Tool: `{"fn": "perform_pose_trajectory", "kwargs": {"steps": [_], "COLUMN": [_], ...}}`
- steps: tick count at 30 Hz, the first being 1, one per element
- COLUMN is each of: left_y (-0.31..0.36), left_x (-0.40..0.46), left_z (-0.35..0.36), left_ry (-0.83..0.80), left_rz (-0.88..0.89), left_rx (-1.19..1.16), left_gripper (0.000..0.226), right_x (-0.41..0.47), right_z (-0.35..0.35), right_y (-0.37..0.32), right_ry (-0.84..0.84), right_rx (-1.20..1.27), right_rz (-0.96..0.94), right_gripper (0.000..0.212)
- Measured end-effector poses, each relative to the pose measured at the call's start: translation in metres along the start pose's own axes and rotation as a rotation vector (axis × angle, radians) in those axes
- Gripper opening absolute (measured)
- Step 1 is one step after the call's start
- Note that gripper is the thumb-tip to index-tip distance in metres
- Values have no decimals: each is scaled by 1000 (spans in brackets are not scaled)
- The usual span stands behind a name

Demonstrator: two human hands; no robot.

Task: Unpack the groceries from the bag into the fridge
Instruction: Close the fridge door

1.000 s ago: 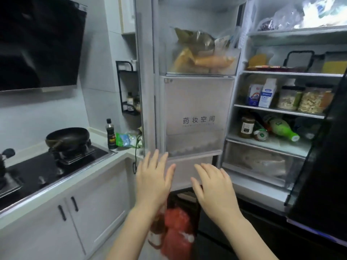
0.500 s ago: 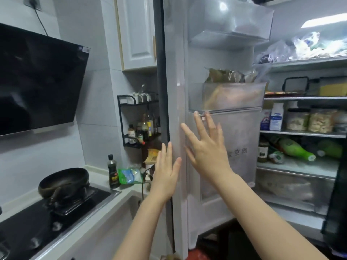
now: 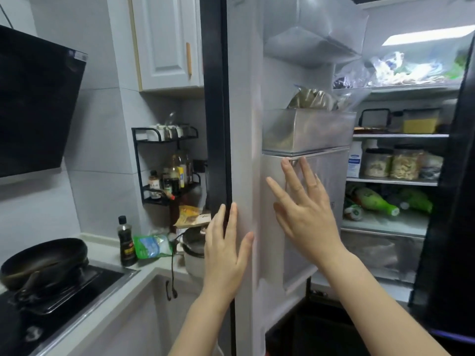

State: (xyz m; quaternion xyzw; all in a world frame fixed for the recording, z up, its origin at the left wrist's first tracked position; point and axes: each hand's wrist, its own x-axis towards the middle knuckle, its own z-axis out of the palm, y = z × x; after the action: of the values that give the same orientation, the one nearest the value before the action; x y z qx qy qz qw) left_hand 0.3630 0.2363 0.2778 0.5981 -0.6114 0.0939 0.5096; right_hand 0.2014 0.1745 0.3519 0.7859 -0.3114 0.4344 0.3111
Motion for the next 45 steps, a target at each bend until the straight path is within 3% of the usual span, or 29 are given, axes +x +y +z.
{"fn": "perform_pose_trajectory", "kwargs": {"steps": [8,15,21,24,26,32,38,45], "left_y": [26,82,129,148,160,195,228,251], "left_x": [-14,-25,-37,-38,-36,-21,-13,5], "left_z": [19,59,99,113,122,158,206,254], "left_ry": [64,151,265,283,270,96,-26,-145], "left_rz": [236,412,498,588,618,483,475,409], "left_rx": [138,171,239,247,236,-19,-25,119], "left_gripper": [61,64,56,48,54,105,91,86], "right_x": [-35,-55,-70,-84,-94,-107,-114,-123], "right_z": [-40,-92,-109,-112,-116,-136,-136,-113], "right_y": [50,66,95,119,137,181,214,268], "right_ry": [18,122,95,21,4,-43,-200,-226], "right_rx": [119,430,246,230,248,380,354,324], "right_rz": [83,347,238,298,355,465,330,411], "right_gripper": [44,45,55,59,60,59,64,69]}}
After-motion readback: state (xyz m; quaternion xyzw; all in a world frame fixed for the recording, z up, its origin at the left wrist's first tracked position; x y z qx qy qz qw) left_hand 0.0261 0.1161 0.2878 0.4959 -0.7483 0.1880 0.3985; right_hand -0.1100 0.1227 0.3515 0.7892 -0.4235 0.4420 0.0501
